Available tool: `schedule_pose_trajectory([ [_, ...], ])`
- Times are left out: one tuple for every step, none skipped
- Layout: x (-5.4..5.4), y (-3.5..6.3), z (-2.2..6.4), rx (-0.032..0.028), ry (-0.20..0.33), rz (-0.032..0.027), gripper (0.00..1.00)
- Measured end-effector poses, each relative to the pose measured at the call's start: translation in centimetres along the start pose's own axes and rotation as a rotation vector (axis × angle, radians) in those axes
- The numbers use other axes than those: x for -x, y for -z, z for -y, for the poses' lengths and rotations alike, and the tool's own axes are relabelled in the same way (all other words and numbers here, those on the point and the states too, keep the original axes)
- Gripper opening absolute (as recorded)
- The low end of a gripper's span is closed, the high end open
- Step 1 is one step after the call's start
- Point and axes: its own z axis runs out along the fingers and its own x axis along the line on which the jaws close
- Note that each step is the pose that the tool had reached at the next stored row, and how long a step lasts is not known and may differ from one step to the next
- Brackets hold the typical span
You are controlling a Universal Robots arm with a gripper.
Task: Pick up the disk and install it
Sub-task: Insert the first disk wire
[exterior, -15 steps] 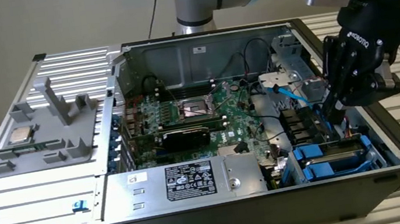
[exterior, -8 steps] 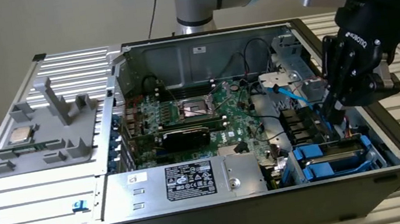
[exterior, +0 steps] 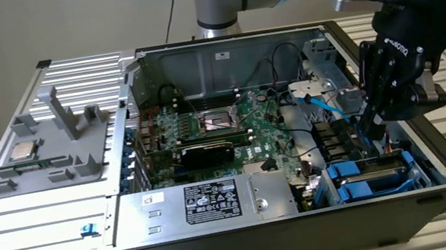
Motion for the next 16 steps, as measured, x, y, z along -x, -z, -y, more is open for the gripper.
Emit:
schedule_pose_trajectory([
  [0.0,0.0,0.0,0.0,0.0,0.0002,0.16],
  [0.0,0.0,0.0,0.0,0.0,0.0007,0.16],
  [-0.01,0.0,0.0,0.0,0.0,0.0007,0.16],
  [-0.01,-0.01,0.0,0.0,0.0,0.0009,0.16],
  [-0.01,0.0,0.0,0.0,0.0,0.0007,0.16],
  [-0.01,-0.01,0.0,0.0,0.0,0.0008,0.16],
  [-0.01,0.0,0.0,0.0,0.0,0.0007,0.16],
  [-0.01,0.0,0.0,0.0,0.0,0.0007,0.16],
  [-0.01,0.0,0.0,0.0,0.0,0.0007,0.16],
  [-0.01,0.0,0.0,0.0,0.0,0.0007,0.16],
  [-0.01,0.0,0.0,0.0,0.0,0.0008,0.16],
  [-0.01,-0.01,0.0,0.0,0.0,0.0008,0.16],
  [-0.01,-0.01,0.0,0.0,0.0,0.0008,0.16],
  [-0.01,-0.01,0.0,0.0,0.0,0.0008,0.16],
  [-0.01,0.0,0.0,0.0,0.0,0.0008,0.16],
  [-0.03,0.0,0.0,0.0001,0.0,0.001,0.16],
])
